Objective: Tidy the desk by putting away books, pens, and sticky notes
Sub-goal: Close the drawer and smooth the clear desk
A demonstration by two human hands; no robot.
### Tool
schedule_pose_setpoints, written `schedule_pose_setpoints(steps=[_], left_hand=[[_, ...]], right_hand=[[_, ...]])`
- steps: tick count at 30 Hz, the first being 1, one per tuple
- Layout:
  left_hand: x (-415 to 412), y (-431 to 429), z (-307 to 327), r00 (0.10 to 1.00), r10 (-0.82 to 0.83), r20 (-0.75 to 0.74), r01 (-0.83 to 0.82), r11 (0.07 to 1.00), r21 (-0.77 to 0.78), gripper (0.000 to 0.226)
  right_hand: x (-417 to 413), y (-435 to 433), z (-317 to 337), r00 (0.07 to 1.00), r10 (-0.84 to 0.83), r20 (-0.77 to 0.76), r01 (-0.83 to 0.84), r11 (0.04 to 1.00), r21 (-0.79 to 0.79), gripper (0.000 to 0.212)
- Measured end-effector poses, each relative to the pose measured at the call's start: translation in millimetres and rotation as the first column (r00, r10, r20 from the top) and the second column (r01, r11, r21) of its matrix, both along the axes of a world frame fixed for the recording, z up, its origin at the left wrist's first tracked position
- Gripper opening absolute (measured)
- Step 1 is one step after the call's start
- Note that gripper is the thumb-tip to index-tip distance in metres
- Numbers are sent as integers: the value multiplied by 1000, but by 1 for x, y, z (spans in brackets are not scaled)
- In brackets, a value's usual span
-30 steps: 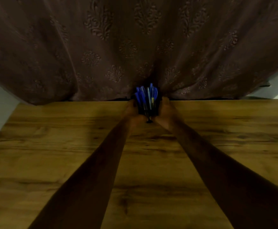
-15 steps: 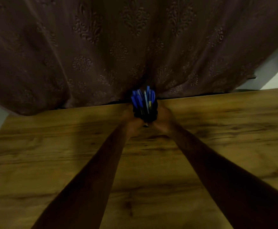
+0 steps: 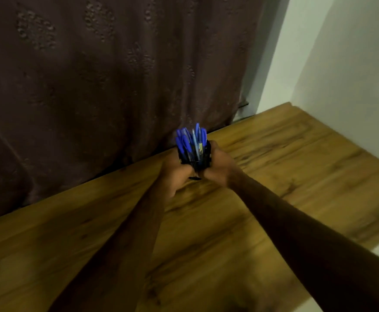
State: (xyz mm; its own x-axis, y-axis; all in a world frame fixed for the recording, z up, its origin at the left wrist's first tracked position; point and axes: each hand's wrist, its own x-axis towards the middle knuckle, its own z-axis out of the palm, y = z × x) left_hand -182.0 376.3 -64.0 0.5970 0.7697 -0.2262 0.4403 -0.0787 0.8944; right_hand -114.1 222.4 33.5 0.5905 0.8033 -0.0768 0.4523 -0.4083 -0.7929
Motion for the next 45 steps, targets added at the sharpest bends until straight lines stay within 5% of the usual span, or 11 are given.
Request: schedule_pose_setpoints(steps=[6,20,45], left_hand=[[74,-56,45,992,-125,-2,124,992,-15,72],[244,-120,82,996,-60,-62,58,997,-44,76],[353,-127,59,989,-118,-93,119,993,5,72]], right_hand=[[88,-34,-3,999,-36,12,36,999,19,93],[281,-68,-17,999,7,-45,-6,1000,17,88],[392,-62,-64,999,-48,-21,46,996,-70,78]])
